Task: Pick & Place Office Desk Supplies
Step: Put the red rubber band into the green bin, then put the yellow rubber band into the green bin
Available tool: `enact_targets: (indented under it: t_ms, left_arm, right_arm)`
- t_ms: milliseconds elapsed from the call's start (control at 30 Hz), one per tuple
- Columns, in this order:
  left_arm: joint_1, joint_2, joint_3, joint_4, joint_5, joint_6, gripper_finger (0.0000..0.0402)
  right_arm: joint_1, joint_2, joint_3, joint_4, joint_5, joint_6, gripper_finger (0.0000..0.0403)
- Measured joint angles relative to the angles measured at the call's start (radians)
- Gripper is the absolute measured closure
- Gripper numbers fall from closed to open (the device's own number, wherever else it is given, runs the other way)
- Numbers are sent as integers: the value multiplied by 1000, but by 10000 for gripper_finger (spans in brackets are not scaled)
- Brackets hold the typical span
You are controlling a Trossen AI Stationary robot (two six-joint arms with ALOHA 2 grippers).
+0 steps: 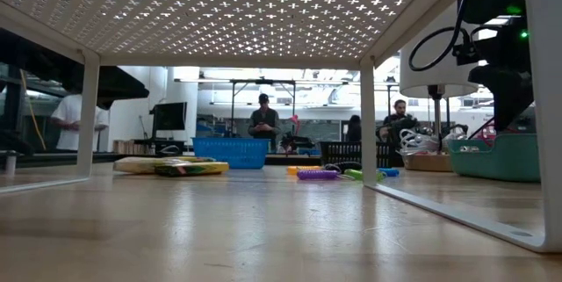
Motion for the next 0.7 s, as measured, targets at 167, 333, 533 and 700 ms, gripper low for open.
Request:
enact_targets:
  t_ms: [167, 333, 533, 700]
  left_arm:
    - [0, 0, 0, 0, 0, 0, 307]
    - [0, 0, 0, 0, 0, 0, 306]
    - [0, 0, 0, 0, 0, 0, 306]
    - [0, 0, 0, 0, 0, 0, 307]
  right_arm:
    - [0, 0, 0, 0, 4, 12, 373]
    - [0, 0, 0, 1, 8, 17, 318]
    - [0, 0, 0, 1, 21, 19, 279]
    - [0, 0, 0, 9, 23, 19, 273]
